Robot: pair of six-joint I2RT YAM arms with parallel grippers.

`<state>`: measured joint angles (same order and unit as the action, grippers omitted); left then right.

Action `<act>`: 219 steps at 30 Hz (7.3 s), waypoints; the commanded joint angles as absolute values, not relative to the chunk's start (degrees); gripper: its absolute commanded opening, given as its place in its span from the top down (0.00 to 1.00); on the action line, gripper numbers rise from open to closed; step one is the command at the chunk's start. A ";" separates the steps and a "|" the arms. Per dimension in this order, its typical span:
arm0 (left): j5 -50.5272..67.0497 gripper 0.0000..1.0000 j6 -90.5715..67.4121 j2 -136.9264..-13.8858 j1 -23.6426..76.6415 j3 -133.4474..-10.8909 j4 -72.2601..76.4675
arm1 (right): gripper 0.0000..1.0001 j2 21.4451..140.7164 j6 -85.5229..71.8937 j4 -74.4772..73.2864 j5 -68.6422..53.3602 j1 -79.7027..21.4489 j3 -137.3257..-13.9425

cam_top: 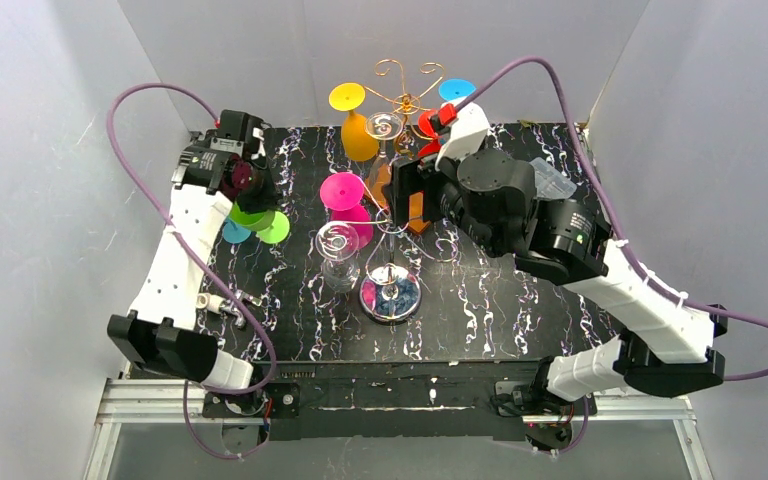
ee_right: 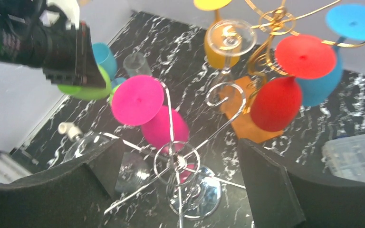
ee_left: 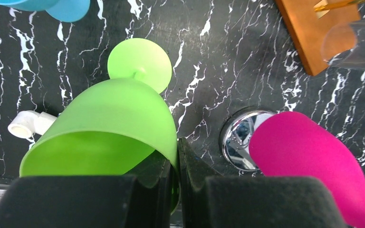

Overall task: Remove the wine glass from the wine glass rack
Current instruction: Place the wine glass at the center of the board, then pick up the wine glass from the wine rack.

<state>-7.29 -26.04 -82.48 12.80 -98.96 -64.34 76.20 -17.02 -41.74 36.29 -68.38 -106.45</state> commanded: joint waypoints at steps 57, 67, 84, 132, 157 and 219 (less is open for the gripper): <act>-6.32 0.55 -21.10 -97.04 11.86 -99.71 -57.88 | 0.02 84.37 -16.03 -50.36 13.99 -45.53 -117.88; -4.51 0.34 -20.55 -92.09 11.95 -103.62 -60.71 | 0.02 88.76 -14.87 -53.94 14.28 -48.70 -124.21; -14.27 0.02 -25.80 -76.84 11.95 -112.98 -65.09 | 0.02 101.81 -11.69 -58.84 27.95 -63.25 -138.17; -14.77 0.01 -26.81 -65.80 11.95 -115.81 -60.96 | 0.00 110.77 -3.96 -51.18 35.19 -68.55 -138.22; -15.73 0.01 -26.63 -65.22 11.95 -114.35 -60.40 | 0.00 110.74 -4.61 -50.20 37.39 -68.21 -135.06; -15.47 0.01 -25.94 -66.45 11.98 -114.35 -59.69 | 0.35 107.48 -3.80 -45.77 36.52 -68.03 -137.81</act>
